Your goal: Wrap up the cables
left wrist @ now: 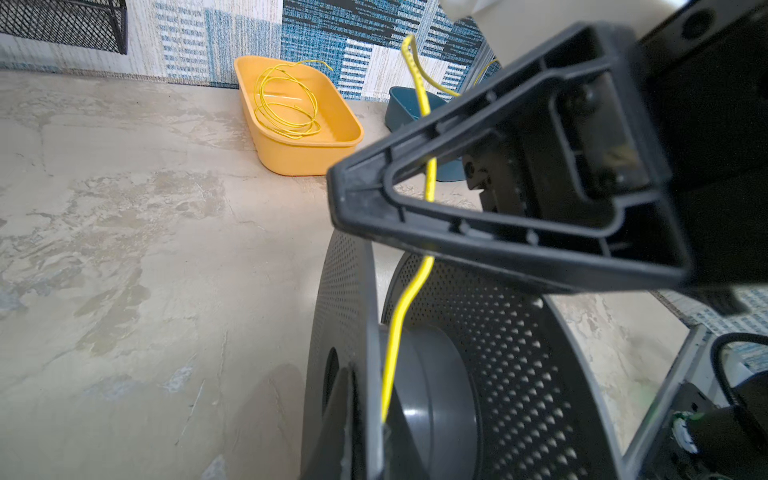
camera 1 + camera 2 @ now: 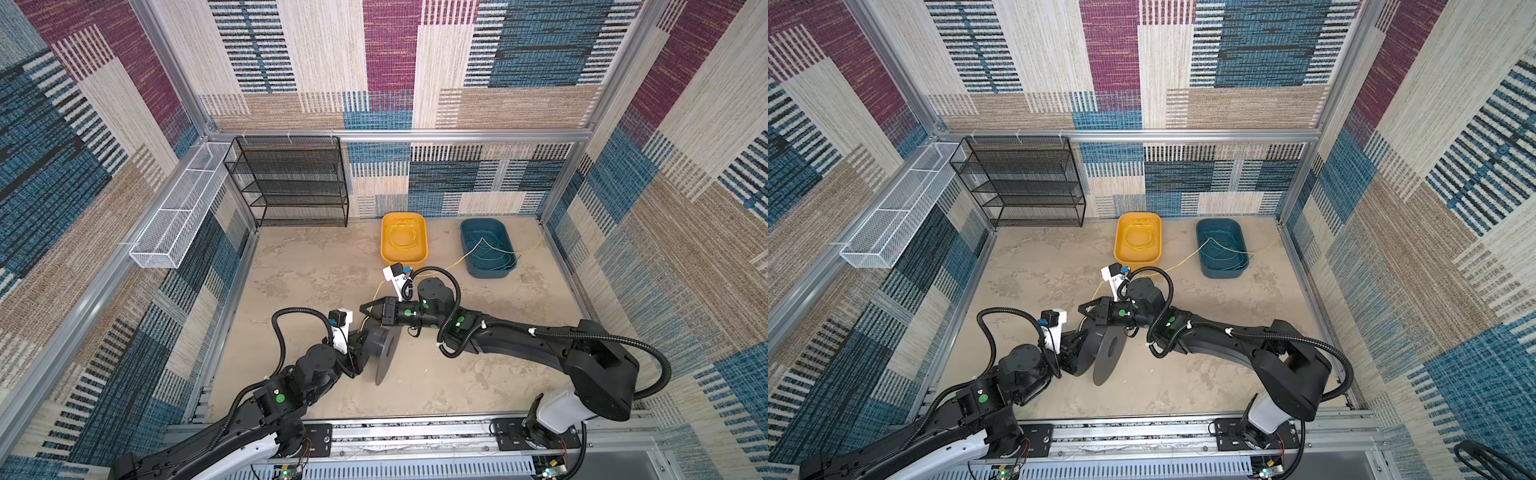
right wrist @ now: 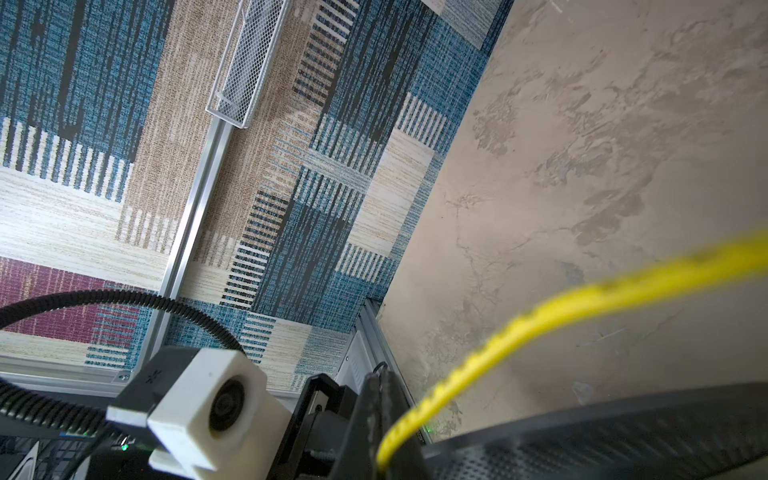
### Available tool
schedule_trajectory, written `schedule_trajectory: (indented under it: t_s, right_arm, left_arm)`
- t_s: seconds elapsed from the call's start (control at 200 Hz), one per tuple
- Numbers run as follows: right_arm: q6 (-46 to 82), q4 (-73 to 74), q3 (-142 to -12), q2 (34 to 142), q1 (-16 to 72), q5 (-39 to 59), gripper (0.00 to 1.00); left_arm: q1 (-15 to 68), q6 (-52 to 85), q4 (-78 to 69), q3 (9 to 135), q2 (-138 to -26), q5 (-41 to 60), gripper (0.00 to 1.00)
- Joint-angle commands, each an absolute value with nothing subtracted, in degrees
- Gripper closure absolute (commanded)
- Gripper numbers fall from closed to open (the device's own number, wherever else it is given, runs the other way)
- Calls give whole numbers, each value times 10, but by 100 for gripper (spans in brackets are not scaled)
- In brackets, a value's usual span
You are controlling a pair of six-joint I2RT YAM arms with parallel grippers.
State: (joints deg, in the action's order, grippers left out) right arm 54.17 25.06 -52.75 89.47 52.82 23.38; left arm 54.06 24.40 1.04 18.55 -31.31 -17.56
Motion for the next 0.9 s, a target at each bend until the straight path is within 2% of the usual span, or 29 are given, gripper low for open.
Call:
schedule_trajectory:
  t_s: [0.0,0.366,0.436,0.481,0.541,0.606,0.761,0.891]
  right_arm:
    - [538,225,-525,900,529,230,100]
    - [528,202,-529,883,529,211,100]
    - [513,172,-538,866,529,191,86]
    - [501,149,-545,851,528,175,74]
    - [489,120,-549,827,527,150,52]
    - [483,93,-546,800,521,128,39]
    - [487,34,-518,737,497,96,25]
    - [481,-17,-500,677,481,74,21]
  left_arm:
    - [541,276,19,188,-310,-121,100]
    - [541,276,82,226,-310,-120,100]
    - [541,279,102,241,-309,-135,100]
    - [541,281,122,254,-309,-149,100]
    - [541,278,147,273,-309,-162,100]
    - [541,274,169,289,-309,-169,100]
    - [541,267,200,311,-309,-180,100]
    - [541,258,232,336,-307,-196,100]
